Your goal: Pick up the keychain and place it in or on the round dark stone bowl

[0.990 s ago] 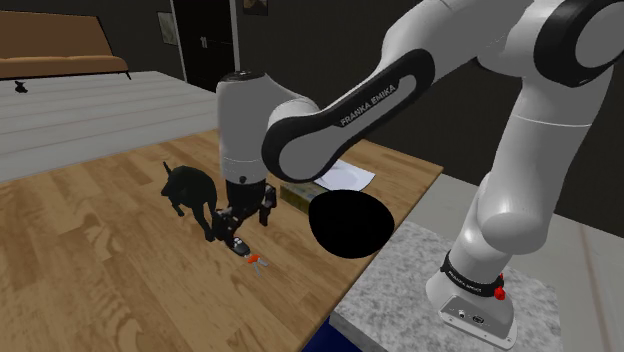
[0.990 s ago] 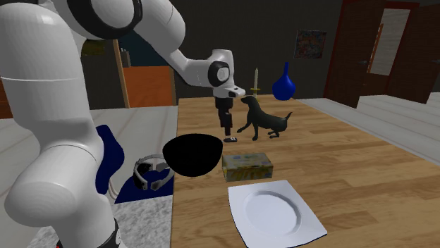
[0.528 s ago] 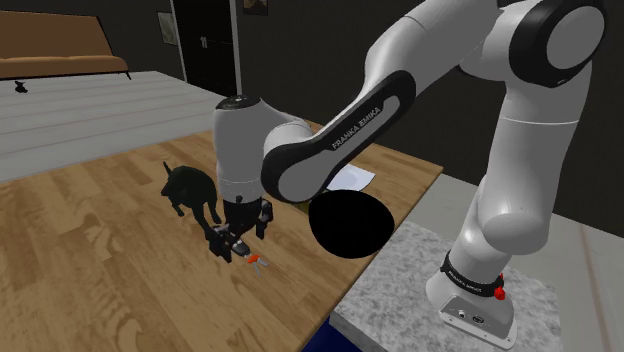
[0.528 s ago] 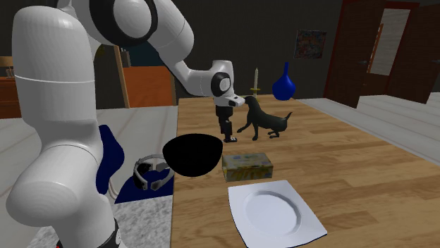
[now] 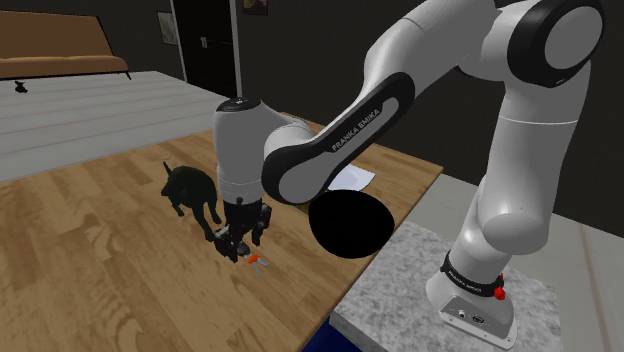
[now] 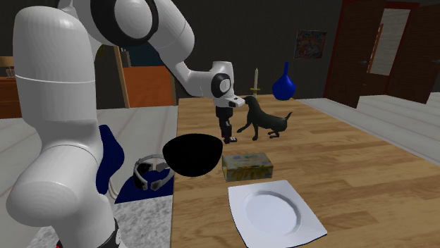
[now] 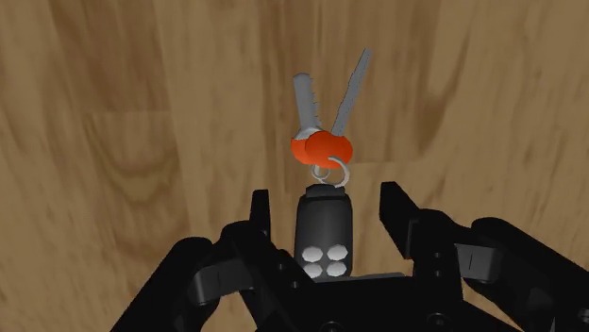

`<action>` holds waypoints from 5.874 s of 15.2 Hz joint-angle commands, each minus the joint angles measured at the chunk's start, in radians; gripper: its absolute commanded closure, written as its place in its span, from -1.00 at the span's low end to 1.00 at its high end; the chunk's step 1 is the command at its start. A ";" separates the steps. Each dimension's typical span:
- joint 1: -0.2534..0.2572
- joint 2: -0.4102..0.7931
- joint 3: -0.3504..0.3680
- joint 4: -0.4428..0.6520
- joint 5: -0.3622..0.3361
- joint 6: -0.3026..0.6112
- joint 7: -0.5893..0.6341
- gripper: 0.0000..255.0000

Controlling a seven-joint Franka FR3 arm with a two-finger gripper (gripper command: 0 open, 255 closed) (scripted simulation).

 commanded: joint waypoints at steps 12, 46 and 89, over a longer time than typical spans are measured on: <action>-0.006 -0.027 0.006 0.014 0.024 -0.035 -0.017 1.00; -0.046 -0.376 -0.030 0.089 0.260 -0.397 -0.217 1.00; 0.038 -0.946 -0.241 -0.565 0.425 -0.318 -0.498 -1.00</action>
